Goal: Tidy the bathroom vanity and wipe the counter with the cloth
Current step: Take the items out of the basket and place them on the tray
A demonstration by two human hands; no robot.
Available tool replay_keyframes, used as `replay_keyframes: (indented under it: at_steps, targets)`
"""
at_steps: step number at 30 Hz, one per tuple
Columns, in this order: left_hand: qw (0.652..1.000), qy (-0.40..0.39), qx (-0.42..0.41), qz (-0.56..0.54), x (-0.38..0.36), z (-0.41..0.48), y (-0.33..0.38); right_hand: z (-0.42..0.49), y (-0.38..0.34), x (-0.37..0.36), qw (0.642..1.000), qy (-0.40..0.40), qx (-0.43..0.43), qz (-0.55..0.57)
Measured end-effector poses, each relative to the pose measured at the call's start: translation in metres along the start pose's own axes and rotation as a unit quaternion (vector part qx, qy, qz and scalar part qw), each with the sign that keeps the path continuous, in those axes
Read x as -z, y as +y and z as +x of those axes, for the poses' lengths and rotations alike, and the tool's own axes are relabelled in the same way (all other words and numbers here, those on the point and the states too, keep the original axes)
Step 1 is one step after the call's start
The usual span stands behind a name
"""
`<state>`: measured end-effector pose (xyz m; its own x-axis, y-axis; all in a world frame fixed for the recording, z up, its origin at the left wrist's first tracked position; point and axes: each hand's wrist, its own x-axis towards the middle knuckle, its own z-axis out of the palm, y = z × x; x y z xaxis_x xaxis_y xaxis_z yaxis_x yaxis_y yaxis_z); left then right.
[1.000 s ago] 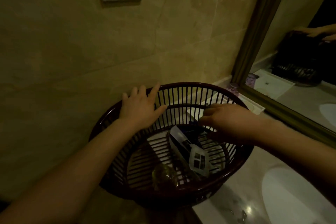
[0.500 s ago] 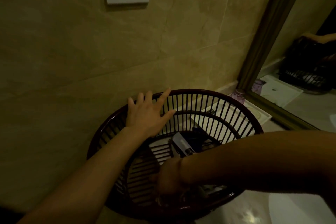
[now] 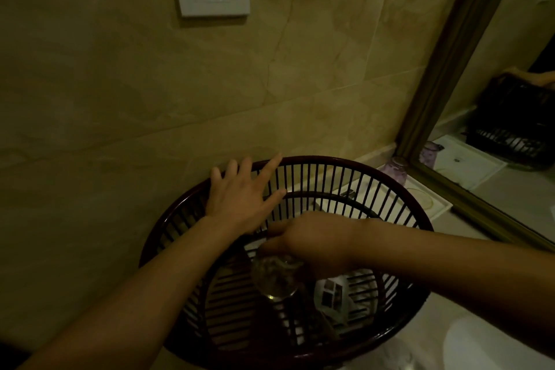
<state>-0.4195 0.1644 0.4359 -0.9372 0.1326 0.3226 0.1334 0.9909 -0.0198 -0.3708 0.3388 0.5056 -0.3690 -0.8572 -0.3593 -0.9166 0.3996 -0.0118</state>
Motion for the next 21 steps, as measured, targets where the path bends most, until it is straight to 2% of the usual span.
replay_keyframes:
  at_steps: [5, 8, 10, 15, 17, 21]
  targets:
    - [1.0, 0.009, 0.0, -0.001, -0.001, 0.0, -0.001, -0.056, 0.021, 0.016, 0.988, 0.113, -0.092, 0.053]
    - [1.0, 0.014, -0.003, 0.008, -0.002, -0.003, -0.001, -0.091, 0.031, 0.025, 0.964, 0.198, -0.138, 0.114]
    - [1.0, 0.02, -0.004, 0.018, -0.002, -0.003, 0.0, -0.117, 0.043, 0.032, 0.933, 0.261, -0.177, 0.172]
    - [1.0, 0.016, 0.007, 0.016, -0.003, -0.006, 0.005, -0.17, 0.083, 0.038, 0.818, 0.422, -0.272, 0.28]
    - [1.0, 0.016, 0.011, 0.015, -0.003, -0.007, 0.007, -0.185, 0.111, 0.027, 0.794, 0.431, -0.332, 0.271]
    - [1.0, 0.008, 0.01, 0.016, -0.003, -0.009, 0.014, -0.187, 0.17, -0.022, 0.788, 0.346, -0.461, 0.216]
